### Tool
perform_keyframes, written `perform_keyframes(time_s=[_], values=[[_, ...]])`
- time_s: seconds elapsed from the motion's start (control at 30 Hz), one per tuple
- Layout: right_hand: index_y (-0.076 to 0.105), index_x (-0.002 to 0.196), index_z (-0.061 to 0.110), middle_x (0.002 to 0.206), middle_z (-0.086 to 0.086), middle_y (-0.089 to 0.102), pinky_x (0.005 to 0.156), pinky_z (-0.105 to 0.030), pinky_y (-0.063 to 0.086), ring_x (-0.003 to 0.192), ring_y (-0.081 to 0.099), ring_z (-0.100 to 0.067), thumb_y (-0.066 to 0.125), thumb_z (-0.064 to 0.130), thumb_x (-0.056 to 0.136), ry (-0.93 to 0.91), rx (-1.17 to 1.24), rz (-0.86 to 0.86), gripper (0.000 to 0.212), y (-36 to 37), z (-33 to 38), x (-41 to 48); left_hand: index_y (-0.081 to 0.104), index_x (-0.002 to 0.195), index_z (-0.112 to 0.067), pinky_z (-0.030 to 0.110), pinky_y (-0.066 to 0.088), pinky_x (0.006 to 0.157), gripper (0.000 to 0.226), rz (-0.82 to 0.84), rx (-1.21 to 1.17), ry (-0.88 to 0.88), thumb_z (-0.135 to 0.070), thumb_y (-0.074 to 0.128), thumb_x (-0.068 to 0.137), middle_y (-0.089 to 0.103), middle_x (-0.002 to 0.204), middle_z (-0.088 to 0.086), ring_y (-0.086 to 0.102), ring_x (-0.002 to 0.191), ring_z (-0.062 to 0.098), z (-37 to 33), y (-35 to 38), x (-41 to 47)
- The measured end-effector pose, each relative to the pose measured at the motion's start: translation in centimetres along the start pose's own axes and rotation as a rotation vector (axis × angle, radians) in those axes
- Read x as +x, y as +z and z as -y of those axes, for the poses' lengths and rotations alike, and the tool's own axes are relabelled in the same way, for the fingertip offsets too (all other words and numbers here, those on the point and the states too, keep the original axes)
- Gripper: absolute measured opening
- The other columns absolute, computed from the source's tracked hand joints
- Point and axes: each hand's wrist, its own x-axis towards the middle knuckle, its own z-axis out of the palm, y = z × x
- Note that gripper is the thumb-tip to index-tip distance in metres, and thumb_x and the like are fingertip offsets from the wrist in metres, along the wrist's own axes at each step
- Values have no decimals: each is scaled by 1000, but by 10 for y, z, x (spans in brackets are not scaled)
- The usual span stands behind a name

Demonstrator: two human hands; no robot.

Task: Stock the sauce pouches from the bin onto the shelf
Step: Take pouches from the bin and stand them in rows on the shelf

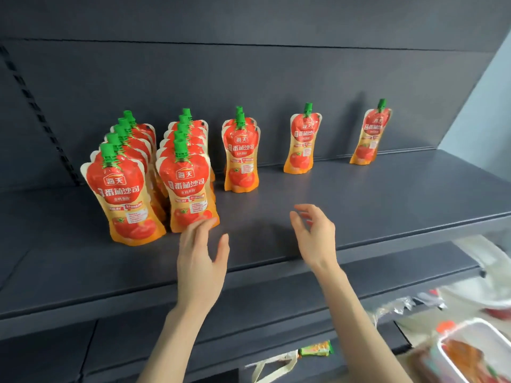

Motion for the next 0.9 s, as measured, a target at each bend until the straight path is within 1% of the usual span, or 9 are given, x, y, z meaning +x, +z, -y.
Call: perform_keyframes(time_s=[0.07,0.13,0.2,0.3,0.37,0.47,0.6,0.8,0.9], values=[[65,106,12,105,-1,67,87,-25,45,101,60,-16,59,19,92,10,7,-70,16,-29,-10,-22,61,112,-3,21,39,91,29,81,-54,72,-4,66,84,61,112,8,56,106,23,-22,14,-11],[66,104,12,100,1,66,82,-24,45,96,60,-16,60,16,91,7,-30,-136,15,-61,-23,-44,62,110,-3,24,41,91,26,169,-116,136,-2,65,84,62,109,6,58,103,22,-44,31,-25],[66,107,13,101,4,65,85,-27,44,97,59,-17,60,16,92,22,-99,-168,16,-94,-39,-67,62,109,-7,28,44,91,24,277,-176,177,-4,65,85,63,107,1,59,102,19,-66,51,-45],[66,110,15,103,9,63,89,-24,41,102,58,-16,59,18,92,69,-206,-198,20,-149,-71,-104,62,110,-13,24,45,90,23,454,-236,202,-12,63,88,63,106,-7,58,102,10,-99,85,-85],[66,109,13,104,5,66,89,-29,44,97,60,-19,60,15,91,106,-246,-202,19,-186,-96,-132,63,110,-13,19,42,89,23,552,-269,197,-12,64,87,63,103,-9,57,99,6,-119,110,-119],[67,107,11,107,1,68,90,-39,49,102,62,-23,62,9,89,206,-280,-201,18,-244,-140,-174,64,107,-12,17,41,87,23,701,-294,140,-10,66,85,63,101,-8,57,96,4,-151,147,-175],[68,108,12,109,-1,69,94,-40,47,105,61,-22,62,13,90,353,-316,-208,19,-311,-194,-220,64,108,-14,21,44,86,24,880,-308,114,-11,66,85,64,102,-9,60,95,7,-188,194,-245],[68,109,13,112,-1,69,93,-36,47,108,60,-20,61,17,90,536,-324,-279,20,-385,-254,-250,63,110,-16,0,32,84,26,1089,-282,92,-10,66,85,64,99,-8,55,95,0,-240,258,-304],[67,110,12,111,-1,69,92,-36,48,106,61,-20,60,19,92,625,-286,-317,21,-411,-286,-245,62,111,-17,3,33,85,26,1167,-260,92,-12,64,86,64,101,-8,55,96,1,-258,296,-315]])
